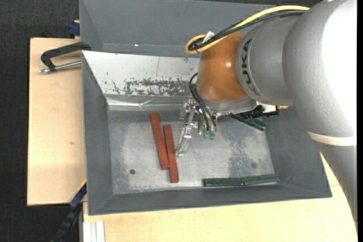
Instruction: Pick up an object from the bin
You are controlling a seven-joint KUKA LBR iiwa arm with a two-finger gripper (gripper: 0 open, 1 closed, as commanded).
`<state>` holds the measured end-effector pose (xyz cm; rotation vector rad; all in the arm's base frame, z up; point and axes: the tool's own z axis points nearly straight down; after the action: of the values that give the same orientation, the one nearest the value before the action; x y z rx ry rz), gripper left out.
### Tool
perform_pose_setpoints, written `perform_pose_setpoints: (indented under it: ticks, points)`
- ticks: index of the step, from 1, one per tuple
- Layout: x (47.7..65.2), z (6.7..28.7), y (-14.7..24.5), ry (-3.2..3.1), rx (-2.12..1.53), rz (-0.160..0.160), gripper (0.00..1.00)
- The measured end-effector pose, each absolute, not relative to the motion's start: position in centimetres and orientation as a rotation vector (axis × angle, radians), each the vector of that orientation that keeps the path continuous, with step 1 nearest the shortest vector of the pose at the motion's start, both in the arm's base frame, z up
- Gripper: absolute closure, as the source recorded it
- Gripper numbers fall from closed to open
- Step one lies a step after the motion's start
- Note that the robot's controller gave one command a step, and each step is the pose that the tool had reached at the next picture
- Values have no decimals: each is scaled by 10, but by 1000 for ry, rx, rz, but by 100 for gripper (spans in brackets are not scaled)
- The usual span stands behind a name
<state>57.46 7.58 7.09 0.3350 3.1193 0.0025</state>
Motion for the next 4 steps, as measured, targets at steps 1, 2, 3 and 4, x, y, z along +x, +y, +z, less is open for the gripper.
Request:
perform_pose_setpoints:
  ticks: [1, 2, 3, 4]
  points:
    - [576, 92, 44, 3113, 389, 4, 0]
    - [588, 90, 79, 3131, 157, -1, 0]
    - [593, 84, 115, 3127, -216, 7, 0]
    - [585, 78, 116, 3073, -632, 2, 0]
